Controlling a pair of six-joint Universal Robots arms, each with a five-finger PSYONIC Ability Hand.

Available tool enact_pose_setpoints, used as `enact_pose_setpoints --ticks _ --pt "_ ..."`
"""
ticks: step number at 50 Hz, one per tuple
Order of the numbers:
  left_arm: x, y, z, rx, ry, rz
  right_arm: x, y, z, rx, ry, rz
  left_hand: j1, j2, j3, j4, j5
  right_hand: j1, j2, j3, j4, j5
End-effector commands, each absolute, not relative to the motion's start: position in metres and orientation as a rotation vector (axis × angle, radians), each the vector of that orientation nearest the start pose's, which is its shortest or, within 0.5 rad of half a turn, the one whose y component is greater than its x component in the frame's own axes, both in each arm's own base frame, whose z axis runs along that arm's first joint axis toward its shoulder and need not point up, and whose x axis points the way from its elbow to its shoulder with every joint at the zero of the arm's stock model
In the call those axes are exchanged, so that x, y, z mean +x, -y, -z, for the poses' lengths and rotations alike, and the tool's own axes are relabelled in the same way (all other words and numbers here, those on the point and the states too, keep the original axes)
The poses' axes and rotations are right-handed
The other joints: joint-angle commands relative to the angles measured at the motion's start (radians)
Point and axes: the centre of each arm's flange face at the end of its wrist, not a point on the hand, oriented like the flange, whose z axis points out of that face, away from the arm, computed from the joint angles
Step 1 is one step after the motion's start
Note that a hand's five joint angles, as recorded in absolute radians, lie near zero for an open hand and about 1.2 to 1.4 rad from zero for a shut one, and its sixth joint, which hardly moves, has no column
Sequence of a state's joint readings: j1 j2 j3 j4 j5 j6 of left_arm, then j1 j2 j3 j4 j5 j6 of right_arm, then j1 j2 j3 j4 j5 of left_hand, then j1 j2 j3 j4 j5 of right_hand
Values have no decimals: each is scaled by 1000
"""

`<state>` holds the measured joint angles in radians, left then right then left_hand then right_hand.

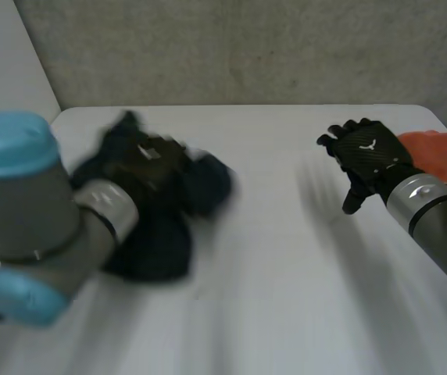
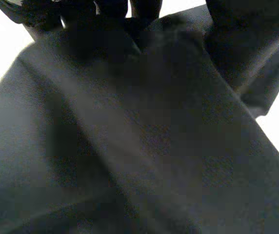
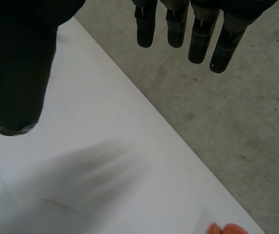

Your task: Fold the laundry.

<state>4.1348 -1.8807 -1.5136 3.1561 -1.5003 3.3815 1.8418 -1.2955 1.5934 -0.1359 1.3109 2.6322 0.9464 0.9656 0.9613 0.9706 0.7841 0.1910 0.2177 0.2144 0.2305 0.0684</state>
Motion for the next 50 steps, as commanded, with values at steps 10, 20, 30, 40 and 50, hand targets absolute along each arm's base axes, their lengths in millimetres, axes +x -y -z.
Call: enact_pose_setpoints --ticks 10,20,30,40,50 --pt "-268 239 -249 969 -2525 2034 243 292 -228 -1143 -2056 2011 -772 -791 -787 -796 -784 -16 -43 -40 -56 -68" --pt "-241 255 -228 779 -2556 1898 269 262 -227 -1242 -2017 1815 -772 -791 -787 -796 -784 -16 -43 -40 -56 -68" --pt "-232 257 -187 766 -2663 1696 293 241 -217 -1277 -2118 1381 -762 -782 -777 -786 -775 -16 -43 -40 -56 -68" --pt "-246 245 -161 896 -2747 1637 292 231 -192 -1300 -2190 1201 -645 -665 -660 -670 -658 -16 -43 -40 -56 -68" --pt "-256 247 -142 929 -2768 1579 293 231 -183 -1289 -2180 1246 449 430 434 425 437 -16 -43 -40 -56 -68"
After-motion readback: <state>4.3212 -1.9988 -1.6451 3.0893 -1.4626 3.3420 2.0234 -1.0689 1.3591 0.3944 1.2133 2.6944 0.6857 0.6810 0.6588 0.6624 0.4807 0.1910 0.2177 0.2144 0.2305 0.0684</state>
